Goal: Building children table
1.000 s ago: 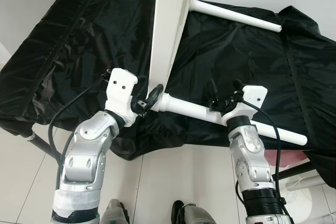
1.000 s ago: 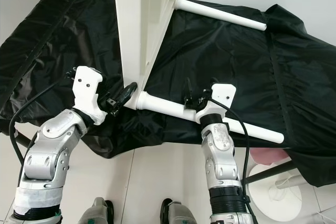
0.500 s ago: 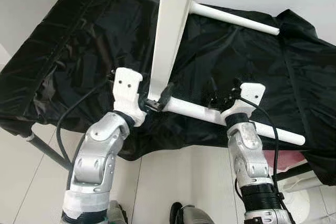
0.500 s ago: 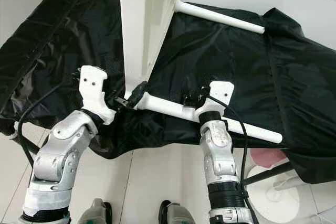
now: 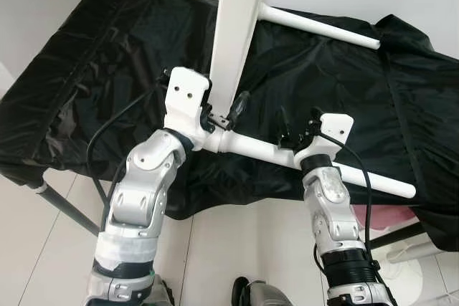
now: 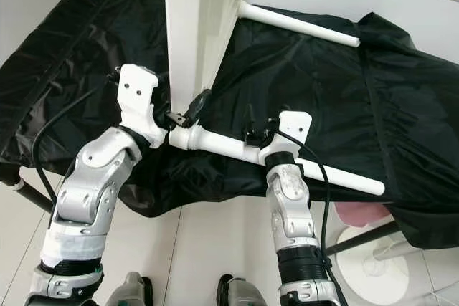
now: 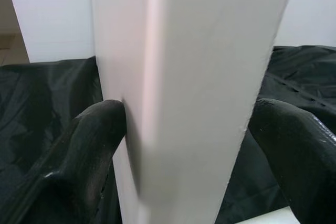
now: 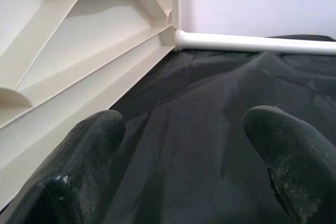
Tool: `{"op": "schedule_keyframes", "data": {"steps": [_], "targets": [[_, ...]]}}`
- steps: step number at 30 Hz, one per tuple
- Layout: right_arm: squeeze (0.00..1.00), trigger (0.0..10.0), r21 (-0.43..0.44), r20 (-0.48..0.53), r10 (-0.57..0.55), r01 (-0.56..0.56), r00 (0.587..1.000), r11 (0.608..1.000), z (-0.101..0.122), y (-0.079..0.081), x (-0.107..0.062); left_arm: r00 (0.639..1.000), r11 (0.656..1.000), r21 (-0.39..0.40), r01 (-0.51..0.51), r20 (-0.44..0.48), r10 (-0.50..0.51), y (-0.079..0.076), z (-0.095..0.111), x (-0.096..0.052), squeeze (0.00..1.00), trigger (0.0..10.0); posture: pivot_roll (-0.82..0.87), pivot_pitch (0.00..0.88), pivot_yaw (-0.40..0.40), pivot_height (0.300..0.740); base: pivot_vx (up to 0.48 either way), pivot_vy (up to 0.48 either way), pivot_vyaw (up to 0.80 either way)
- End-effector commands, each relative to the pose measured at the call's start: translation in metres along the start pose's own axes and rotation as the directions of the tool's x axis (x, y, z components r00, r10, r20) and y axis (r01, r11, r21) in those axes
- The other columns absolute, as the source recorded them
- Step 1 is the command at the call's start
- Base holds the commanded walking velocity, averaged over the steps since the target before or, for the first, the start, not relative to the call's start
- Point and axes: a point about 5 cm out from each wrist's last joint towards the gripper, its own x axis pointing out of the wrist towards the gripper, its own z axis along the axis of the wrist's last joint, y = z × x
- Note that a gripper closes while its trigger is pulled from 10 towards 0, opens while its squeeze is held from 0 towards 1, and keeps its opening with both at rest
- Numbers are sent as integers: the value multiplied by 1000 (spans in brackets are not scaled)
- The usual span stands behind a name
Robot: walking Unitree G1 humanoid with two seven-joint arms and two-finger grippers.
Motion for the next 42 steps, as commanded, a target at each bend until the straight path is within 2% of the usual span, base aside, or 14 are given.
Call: {"op": "schedule_keyframes", "data": {"steps": [1, 7, 11, 17, 23, 26, 28, 29, 30, 31, 36, 40, 42], "targets": [[0, 10000, -10, -5, -16, 16, 1000, 1000, -2, -3, -1, 997, 997, 7, -73, -9, 73, -1, -1, 7, 0, 10000, 58, 128, -64, 740, 0, 0, 0], [0, 10000, -10, -4, -23, 23, 1000, 1000, -3, -3, -1, 995, 995, 7, -96, -21, 96, -2, -1, 17, 0, 10000, 55, 131, -58, 740, 0, 0, 0], [0, 10000, -6, -3, -32, 32, 999, 999, -3, -2, -1, 973, 974, 30, -223, -52, 225, 3, 0, 33, 0, 10000, 56, 132, -55, 740, 0, 0, 0], [0, 10000, -1, -3, -35, 35, 999, 999, -4, -1, 0, 945, 947, 37, -320, -58, 321, 10, 2, 40, 0, 10000, 57, 133, -54, 740, 0, 0, 0], [0, 10000, 4, -4, -34, 34, 999, 999, -5, 1, 1, 925, 924, 47, -379, -12, 380, 16, 14, 46, 0, 10000, 61, 131, -53, 740, 0, 0, 0], [0, 10000, 6, -3, -36, 36, 999, 999, -5, 2, 1, 897, 895, 59, -442, 42, 440, 22, 21, 47, 0, 10000, 62, 131, -50, 740, 0, 0, 0], [0, 10000, 6, -3, -37, 37, 999, 999, -5, 2, 1, 895, 892, 70, -446, 48, 444, 23, 22, 47, 0, 9922, 61, 131, -48, 740, 0, 0, 0], [0, 10000, 7, -2, -38, 38, 999, 999, -5, 2, 1, 890, 886, 82, -456, 52, 453, 24, 23, 47, 0, 6078, 62, 131, -48, 740, 0, 0, 0], [0, 10000, 7, -2, -39, 39, 999, 999, -5, 2, 1, 887, 883, 89, -461, 52, 458, 25, 23, 47, 0, 6078, 61, 131, -47, 740, 0, 0, 0], [0, 10000, 8, -1, -40, 40, 999, 999, -5, 2, 1, 887, 882, 89, -462, 53, 459, 25, 23, 47, 0, 353, 60, 130, -46, 740, 0, 0, 0], [0, 10000, 10, -1, -44, 44, 999, 999, -6, 2, 1, 883, 875, 121, -469, 63, 465, 26, 24, 46, 0, 0, 60, 133, -43, 740, 0, 0, 0], [0, 10000, 10, 0, -48, 48, 999, 999, -6, 2, 1, 866, 851, 165, -499, 69, 495, 33, 24, 40, 0, 0, 59, 134, -40, 740, 0, 0, 0], [0, 10000, 11, -3, -50, 50, 999, 999, -7, 2, 0, 849, 829, 188, -527, 77, 522, 41, 24, 31, 0, 0, 63, 138, -39, 740, 0, 0, 0]]}}
